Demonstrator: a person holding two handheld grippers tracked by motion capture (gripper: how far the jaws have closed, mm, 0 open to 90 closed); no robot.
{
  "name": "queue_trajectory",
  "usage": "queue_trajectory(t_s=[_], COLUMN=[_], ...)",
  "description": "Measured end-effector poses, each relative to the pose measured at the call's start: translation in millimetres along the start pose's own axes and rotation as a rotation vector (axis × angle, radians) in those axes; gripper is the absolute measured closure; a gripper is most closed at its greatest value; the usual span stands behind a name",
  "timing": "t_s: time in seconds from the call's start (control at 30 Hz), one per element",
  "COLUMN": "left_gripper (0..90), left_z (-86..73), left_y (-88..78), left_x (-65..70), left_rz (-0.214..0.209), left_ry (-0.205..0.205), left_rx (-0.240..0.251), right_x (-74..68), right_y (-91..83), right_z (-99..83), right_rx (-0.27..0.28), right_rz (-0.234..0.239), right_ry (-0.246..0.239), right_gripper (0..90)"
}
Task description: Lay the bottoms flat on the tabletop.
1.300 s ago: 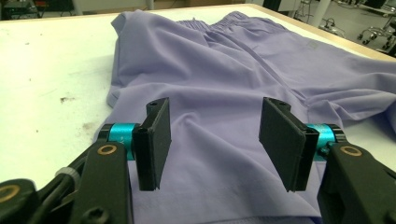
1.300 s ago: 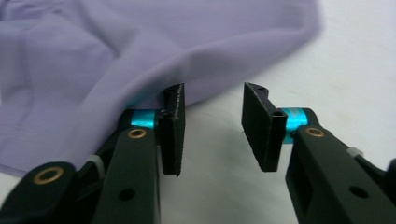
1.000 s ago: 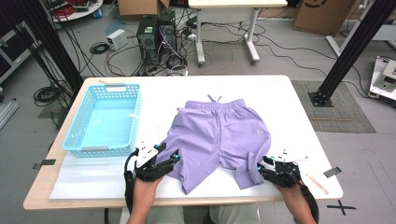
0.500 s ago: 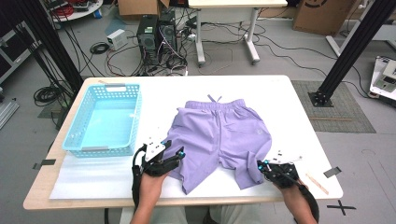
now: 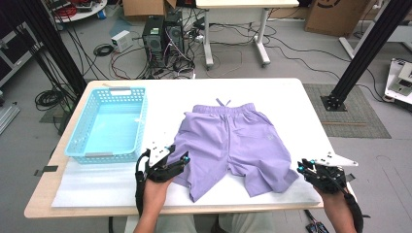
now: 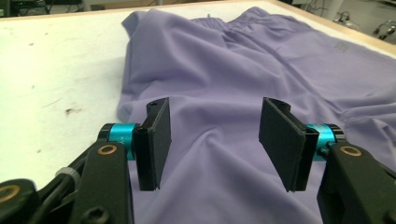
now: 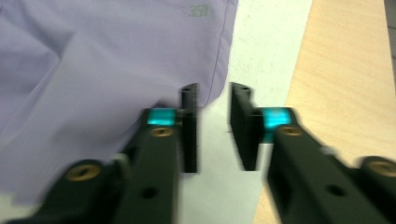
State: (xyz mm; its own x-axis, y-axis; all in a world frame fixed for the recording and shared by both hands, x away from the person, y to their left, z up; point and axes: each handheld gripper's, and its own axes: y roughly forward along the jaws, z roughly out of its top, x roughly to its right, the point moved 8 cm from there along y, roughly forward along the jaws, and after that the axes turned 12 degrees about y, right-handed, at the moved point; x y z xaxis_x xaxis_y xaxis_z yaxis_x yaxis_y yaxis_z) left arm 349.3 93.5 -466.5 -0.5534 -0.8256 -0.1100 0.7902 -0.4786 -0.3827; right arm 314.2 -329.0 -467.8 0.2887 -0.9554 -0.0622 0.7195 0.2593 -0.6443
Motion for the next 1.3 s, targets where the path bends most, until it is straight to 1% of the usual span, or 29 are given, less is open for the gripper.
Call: queue_trajectory(t_s=[0.03,0.1,0.2,0.23,0.27,0.3,0.33,0.4,0.5,0.53,0.57,0.63,0.67,0.73,0.77,0.8,0.83,0.87,0.9,0.93,0.97,1.0,1.07,1.13,1.17,1.2,1.23,1.27,1.3], left_gripper=[43.7,43.7,43.7,43.7,43.7,43.7,43.8,43.8,44.8,45.1,45.3,45.3,45.3,48.4,52.4,57.0,60.3,66.5,74.4,82.4,88.2,88.5,88.8,88.8,88.8,88.8,88.8,88.8,88.8], left_z=[-1.6,-4.8,-9.0,-10.8,-12.5,-14.4,-16.0,-19.2,-24.0,-26.1,-28.7,-31.2,-31.9,-37.0,-39.8,-42.3,-42.1,-41.8,-42.0,-42.7,-43.5,-44.7,-47.2,-49.9,-51.3,-52.8,-54.5,-56.1,-57.8], left_y=[-0.6,-2.1,-5.2,-6.4,-7.0,-8.2,-9.0,-10.8,-13.6,-14.1,-14.0,-13.8,-13.4,-10.2,-8.1,-6.7,-6.9,-7.6,-9.3,-11.9,-13.9,-17.3,-23.9,-31.0,-35.0,-39.1,-43.2,-47.3,-51.4], left_x=[-1.4,-5.2,-11.0,-12.6,-14.1,-15.5,-16.4,-18.3,-20.1,-20.6,-21.0,-22.2,-22.6,-21.0,-18.7,-16.6,-15.8,-14.2,-12.4,-12.3,-11.9,-11.2,-10.7,-9.4,-9.0,-8.6,-8.4,-7.7,-7.5], left_rz=[0.004,0.012,0.026,0.029,0.034,0.036,0.038,0.04,0.04,0.039,0.039,0.035,0.037,0.023,0.01,0.006,0.023,0.019,0.012,0.017,0.014,0.001,-0.015,-0.033,-0.044,-0.054,-0.061,-0.071,-0.082], left_ry=[0.0,-0.002,-0.014,-0.013,-0.012,-0.011,-0.016,-0.014,-0.007,-0.004,-0.007,-0.02,-0.024,-0.03,-0.028,-0.011,0.013,0.026,0.02,0.03,0.032,0.018,0.01,0.005,0.003,0.001,-0.002,-0.01,-0.012], left_rx=[-0.007,-0.019,-0.031,-0.037,-0.041,-0.048,-0.052,-0.065,-0.088,-0.099,-0.113,-0.13,-0.143,-0.208,-0.246,-0.283,-0.293,-0.295,-0.295,-0.299,-0.299,-0.293,-0.29,-0.287,-0.288,-0.288,-0.286,-0.284,-0.281], right_x=[0.5,-0.5,-5.5,-8.3,-11.3,-13.6,-15.7,-15.2,-6.2,-1.6,2.3,8.5,10.6,11.0,10.6,9.8,8.2,5.8,3.8,1.8,-0.2,-1.7,-2.4,-2.2,-2.1,-2.1,-2.7,-3.9,-4.1], right_y=[2.5,9.9,21.5,25.4,27.2,27.3,26.1,22.9,14.7,10.9,7.0,0.5,-3.7,-8.7,-9.6,-9.3,-8.0,-5.0,-1.1,4.4,10.7,15.3,30.2,40.9,41.3,40.7,38.7,36.0,34.0], right_z=[-1.2,-6.0,-14.5,-18.7,-22.5,-24.4,-25.7,-26.8,-30.2,-32.2,-33.8,-35.9,-35.4,-29.5,-25.5,-20.9,-16.6,-12.4,-9.6,-7.6,-6.9,-7.5,-10.3,-15.1,-14.5,-15.0,-15.7,-17.4,-18.6], right_rx=[0.0,-0.024,-0.068,-0.088,-0.107,-0.1,-0.101,-0.105,-0.116,-0.125,-0.127,-0.135,-0.126,-0.084,-0.065,-0.044,-0.029,-0.016,-0.013,-0.014,-0.023,-0.034,-0.056,-0.084,-0.065,-0.068,-0.073,-0.087,-0.095], right_rz=[0.007,0.02,0.061,0.076,0.085,0.092,0.094,0.058,-0.02,-0.046,-0.06,-0.071,-0.065,-0.038,-0.025,-0.017,-0.004,0.012,0.014,0.019,0.026,0.031,0.029,0.025,0.036,0.042,0.05,0.059,0.053], right_ry=[0.021,0.031,0.037,0.039,0.032,0.006,-0.016,-0.066,-0.101,-0.099,-0.087,-0.067,-0.047,-0.016,-0.002,0.008,0.022,0.031,0.034,0.036,0.042,0.05,0.052,0.072,0.088,0.087,0.069,0.055,0.034], right_gripper=[69.0,67.1,67.1,69.6,78.2,85.7,89.8,90.0,90.0,90.0,90.0,90.0,90.0,81.6,78.2,73.8,71.2,68.9,66.0,64.3,62.5,60.6,58.0,57.3,60.5,67.6,82.6,89.1,89.4])
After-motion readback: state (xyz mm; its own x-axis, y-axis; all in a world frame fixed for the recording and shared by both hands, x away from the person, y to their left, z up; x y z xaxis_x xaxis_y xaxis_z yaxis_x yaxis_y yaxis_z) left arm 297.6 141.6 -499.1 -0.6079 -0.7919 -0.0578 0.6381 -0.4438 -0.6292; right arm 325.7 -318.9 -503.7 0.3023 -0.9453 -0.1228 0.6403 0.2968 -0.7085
